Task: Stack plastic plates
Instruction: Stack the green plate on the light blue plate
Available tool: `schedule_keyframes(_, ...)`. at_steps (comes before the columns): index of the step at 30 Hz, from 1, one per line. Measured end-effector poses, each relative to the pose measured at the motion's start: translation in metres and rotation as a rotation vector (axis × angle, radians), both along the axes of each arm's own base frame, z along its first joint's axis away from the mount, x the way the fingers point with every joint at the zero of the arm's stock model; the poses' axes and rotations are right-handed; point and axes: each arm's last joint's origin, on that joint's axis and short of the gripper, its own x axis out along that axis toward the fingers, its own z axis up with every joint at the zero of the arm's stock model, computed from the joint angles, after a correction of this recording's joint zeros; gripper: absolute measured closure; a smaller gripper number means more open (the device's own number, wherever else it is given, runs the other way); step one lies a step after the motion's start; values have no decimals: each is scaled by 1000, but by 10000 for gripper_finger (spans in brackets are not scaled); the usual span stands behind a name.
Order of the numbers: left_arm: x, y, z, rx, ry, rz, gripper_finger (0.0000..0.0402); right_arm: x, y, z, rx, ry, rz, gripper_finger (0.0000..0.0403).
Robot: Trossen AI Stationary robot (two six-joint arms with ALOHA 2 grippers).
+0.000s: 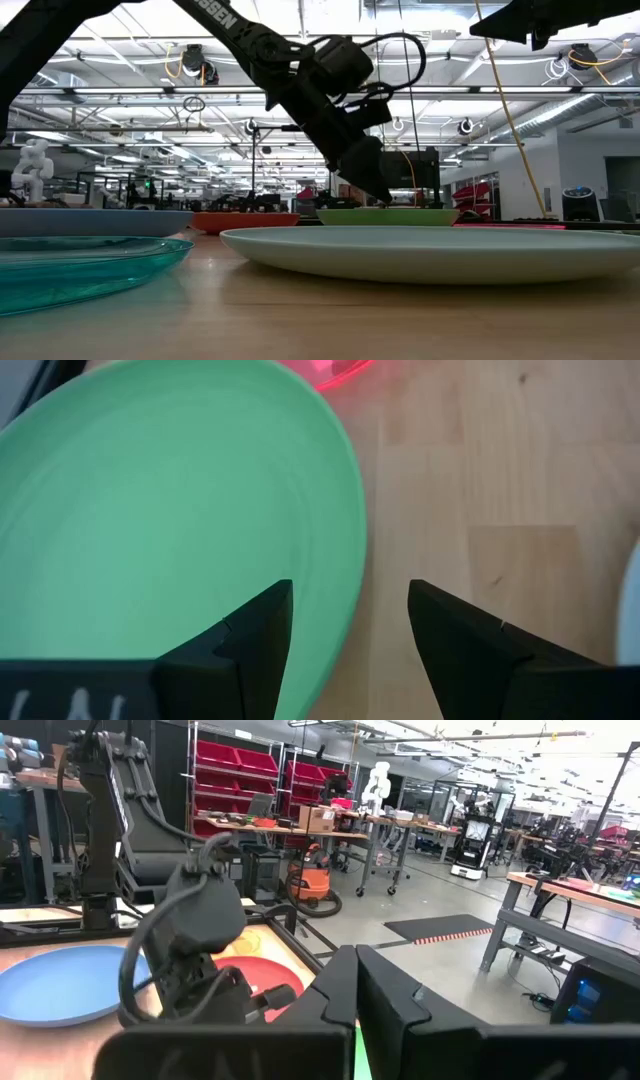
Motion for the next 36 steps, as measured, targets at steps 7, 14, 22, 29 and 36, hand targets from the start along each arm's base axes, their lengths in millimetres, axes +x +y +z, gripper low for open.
schedule_keyframes(7,1,3,-13,28,30,17,195,0,0,-1,-4,8,0,403)
schedule_keyframes(14,2,3,-13,46,32,5,195,0,0,-1,-7,10,0,403)
schedule_keyframes(22,2,3,-13,49,34,2,195,0,0,-1,-7,11,0,403)
schedule_keyframes(29,-1,3,-15,45,66,-1,195,0,0,-1,-7,11,-1,403)
schedule_keyframes(36,-3,3,-17,40,94,-2,195,0,0,-1,-8,14,-1,403)
